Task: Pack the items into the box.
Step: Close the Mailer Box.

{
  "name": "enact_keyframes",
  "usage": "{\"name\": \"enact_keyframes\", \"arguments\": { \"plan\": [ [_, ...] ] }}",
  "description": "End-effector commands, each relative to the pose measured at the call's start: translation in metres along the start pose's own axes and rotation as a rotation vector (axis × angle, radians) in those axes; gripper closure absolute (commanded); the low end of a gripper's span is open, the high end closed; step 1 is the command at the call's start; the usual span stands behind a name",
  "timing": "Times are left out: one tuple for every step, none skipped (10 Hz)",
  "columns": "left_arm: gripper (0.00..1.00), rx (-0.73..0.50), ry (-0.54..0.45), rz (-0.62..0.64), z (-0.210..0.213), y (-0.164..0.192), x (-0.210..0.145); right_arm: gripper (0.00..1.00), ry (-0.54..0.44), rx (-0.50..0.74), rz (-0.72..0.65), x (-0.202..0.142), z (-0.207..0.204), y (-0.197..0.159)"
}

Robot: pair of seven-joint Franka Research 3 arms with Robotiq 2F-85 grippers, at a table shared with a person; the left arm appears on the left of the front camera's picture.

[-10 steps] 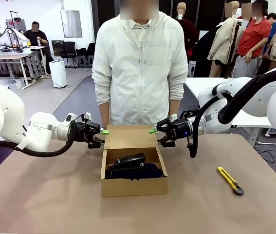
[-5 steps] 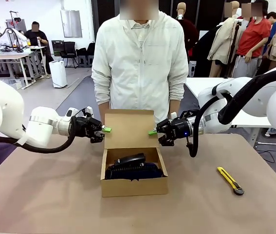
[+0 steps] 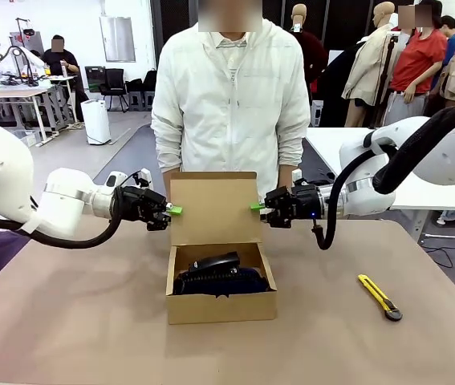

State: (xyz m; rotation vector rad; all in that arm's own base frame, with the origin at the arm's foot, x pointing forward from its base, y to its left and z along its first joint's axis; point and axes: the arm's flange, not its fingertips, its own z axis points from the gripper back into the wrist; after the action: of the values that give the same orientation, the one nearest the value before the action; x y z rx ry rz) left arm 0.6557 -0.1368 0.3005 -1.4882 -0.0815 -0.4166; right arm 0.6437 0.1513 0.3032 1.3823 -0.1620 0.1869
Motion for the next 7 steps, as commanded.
{"name": "enact_keyframes", "arguments": {
  "plan": [
    [0.6,-0.014,0.009,0.001,-0.001,0.002,0.002,0.51,0.004,0.005,-0.013,0.003,-0.003,0.001],
    [0.6,-0.014,0.009,0.001,-0.001,0.002,0.002,0.51,0.004,0.005,-0.013,0.003,-0.003,0.001],
    [0.6,-0.014,0.009,0.001,-0.001,0.002,0.002,0.51,0.004,0.005,-0.013,0.003,-0.003,0.001],
    [0.6,-0.014,0.009,0.001,-0.001,0.002,0.002,0.51,0.004,0.005,-0.013,0.003,-0.003,0.001],
    [0.6,-0.004,0.001,0.005,-0.001,0.005,-0.001,0.51,0.003,-0.004,-0.004,-0.001,-0.001,-0.002],
    [0.6,-0.012,0.063,-0.121,-0.003,-0.002,-0.004,0.51,0.06,0.019,0.108,-0.008,-0.007,0.004],
    [0.6,0.008,0.087,-0.223,-0.007,-0.004,-0.007,0.51,0.034,0.032,0.159,-0.005,-0.001,-0.002]
  ]
}}
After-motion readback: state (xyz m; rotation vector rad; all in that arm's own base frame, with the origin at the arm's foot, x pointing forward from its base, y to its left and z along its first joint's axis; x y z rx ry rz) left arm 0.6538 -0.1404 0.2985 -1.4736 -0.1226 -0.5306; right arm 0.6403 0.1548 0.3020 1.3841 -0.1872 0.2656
